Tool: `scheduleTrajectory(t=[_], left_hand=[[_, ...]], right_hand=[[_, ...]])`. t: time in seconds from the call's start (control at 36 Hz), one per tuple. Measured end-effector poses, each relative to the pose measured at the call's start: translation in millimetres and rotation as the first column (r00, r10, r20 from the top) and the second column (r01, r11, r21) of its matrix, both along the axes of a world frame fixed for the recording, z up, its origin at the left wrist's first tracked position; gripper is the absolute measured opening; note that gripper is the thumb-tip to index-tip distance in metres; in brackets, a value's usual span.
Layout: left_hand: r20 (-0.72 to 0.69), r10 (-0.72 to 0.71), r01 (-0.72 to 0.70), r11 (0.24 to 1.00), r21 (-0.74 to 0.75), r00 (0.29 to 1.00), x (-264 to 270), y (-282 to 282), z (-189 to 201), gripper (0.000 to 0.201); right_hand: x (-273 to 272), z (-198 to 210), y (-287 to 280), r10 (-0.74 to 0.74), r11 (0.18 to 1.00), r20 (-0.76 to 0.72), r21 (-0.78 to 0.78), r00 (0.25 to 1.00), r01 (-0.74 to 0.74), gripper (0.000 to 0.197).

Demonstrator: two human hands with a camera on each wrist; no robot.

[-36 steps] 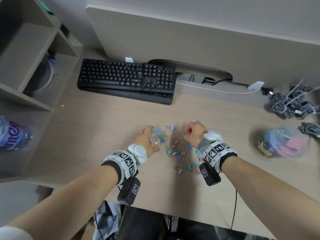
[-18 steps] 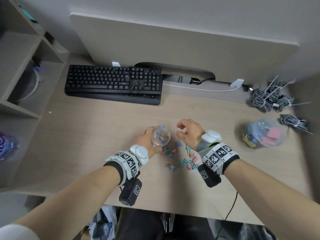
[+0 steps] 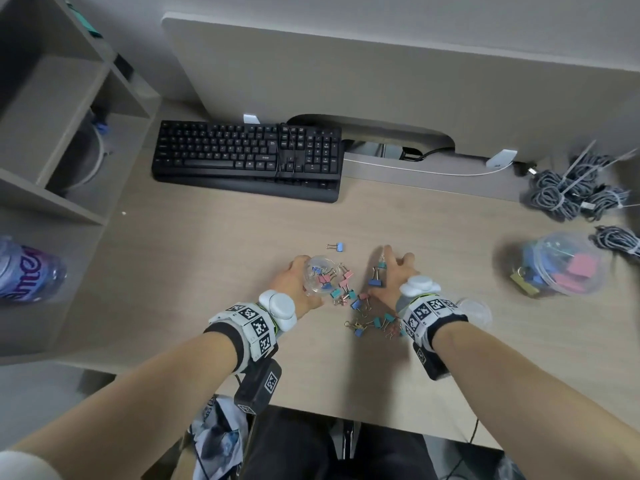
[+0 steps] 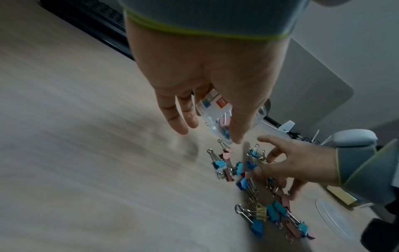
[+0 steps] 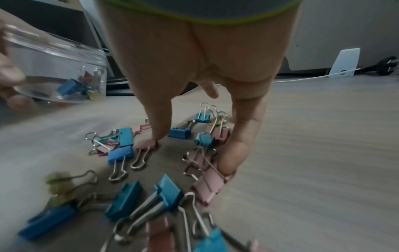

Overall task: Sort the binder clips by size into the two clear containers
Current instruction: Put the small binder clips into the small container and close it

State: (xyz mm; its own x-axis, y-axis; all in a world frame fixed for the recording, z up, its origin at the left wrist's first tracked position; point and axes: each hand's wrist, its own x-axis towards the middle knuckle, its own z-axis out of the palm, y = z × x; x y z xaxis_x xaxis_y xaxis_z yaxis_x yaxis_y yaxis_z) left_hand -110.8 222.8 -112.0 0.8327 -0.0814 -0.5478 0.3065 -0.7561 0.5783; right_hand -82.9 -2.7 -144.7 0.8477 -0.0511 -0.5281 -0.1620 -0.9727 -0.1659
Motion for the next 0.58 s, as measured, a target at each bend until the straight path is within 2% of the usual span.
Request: scheduleTrajectory(t=[0.11,0.17,0.36,0.58], left_hand=[[0.011,0.014,-0.014,1.000,0.013,1.000,-2,5,0,0.073],[0.011,0.023,-0.023,1.000,0.013,1.000,-2,7,0,0.073],[0.003,0.014,-0.014,1.000,0.019,1.000,-1,7,-6,0.071],[-0.005,-0.004,0.004,1.000,0.017,1.000,1,1,-10,0.074]], right_hand=[[10,-6,2,0.096,0.995,-0.034,-0.023,0.995,-0.097,0.053],[12,-7,2,0.147,0.989,-0.058,-0.027,0.987,-0.149,0.044],[13,-8,1,0.177,0.982,-0.077,-0.057,0.981,-0.182,0.037],[13,-12,-7,0.185,0.983,-0.037,-0.006,0.982,-0.185,0.033]])
